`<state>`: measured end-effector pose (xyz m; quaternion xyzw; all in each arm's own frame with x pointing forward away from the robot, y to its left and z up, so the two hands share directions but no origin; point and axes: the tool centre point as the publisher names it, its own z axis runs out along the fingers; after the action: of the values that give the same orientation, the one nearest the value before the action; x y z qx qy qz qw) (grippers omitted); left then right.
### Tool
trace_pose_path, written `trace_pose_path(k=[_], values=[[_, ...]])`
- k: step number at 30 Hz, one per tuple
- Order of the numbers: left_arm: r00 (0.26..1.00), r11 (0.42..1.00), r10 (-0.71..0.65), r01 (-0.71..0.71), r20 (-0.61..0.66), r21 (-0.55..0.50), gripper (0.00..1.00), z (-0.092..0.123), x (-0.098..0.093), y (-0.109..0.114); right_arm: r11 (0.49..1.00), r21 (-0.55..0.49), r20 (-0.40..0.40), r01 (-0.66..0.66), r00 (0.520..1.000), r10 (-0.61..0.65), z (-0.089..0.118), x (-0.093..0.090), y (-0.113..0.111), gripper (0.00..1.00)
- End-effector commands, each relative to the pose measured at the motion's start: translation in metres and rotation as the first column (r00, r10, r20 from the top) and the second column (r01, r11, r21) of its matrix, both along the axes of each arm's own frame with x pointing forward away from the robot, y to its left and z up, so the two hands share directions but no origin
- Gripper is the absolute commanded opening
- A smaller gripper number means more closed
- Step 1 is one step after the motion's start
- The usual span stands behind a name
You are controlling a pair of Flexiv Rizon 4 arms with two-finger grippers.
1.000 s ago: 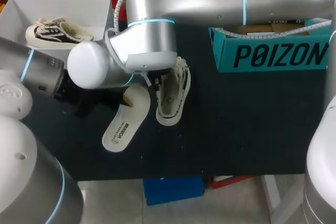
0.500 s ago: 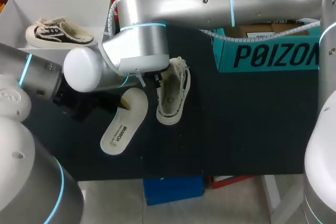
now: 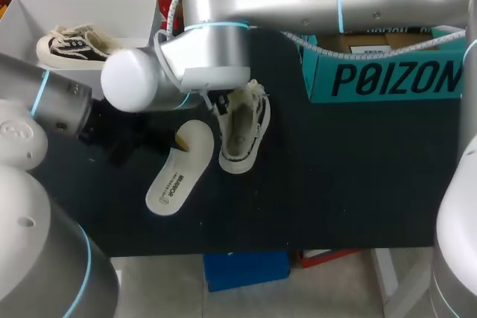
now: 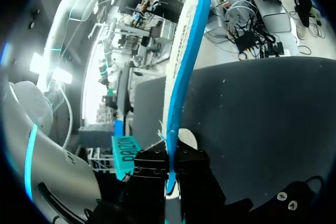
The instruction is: Take the shoe out of the shoebox, open the shoe tongue, remove and reinsert the insole, then place the shoe into the shoebox
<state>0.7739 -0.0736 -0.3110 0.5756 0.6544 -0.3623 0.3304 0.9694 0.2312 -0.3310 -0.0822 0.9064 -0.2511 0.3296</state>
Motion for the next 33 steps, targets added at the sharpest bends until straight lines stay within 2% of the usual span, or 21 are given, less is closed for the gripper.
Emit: trace_pose_path(k=[1,6,13,23,33], values=[[1.0,1.0,0.006,-0.006,0.002,0.007,0.0,0.001,0.0,0.001,0.999,0.052,-0.034,-0.017,0.999,0.019,-0.003,0.014,-0.006,0.0],[1.0,1.0,0.011,-0.011,0.0,0.014,0.0,0.001,0.0,0.003,0.995,0.098,-0.06,-0.019,0.998,0.025,-0.012,0.022,-0.008,0.0],[1.0,1.0,0.011,-0.011,0.001,0.021,0.0,0.001,0.001,0.003,0.992,0.126,-0.087,-0.022,0.996,0.033,-0.026,0.021,-0.012,0.0],[1.0,1.0,0.007,-0.007,0.001,0.024,0.0,0.001,0.0,0.0,0.985,0.171,-0.105,0.005,0.994,0.013,-0.034,0.026,-0.028,0.0],[1.0,1.0,0.008,-0.008,-0.001,0.026,0.0,0.001,0.0,0.0,0.984,0.177,-0.109,0.009,0.994,0.01,-0.044,0.031,-0.027,0.0]])
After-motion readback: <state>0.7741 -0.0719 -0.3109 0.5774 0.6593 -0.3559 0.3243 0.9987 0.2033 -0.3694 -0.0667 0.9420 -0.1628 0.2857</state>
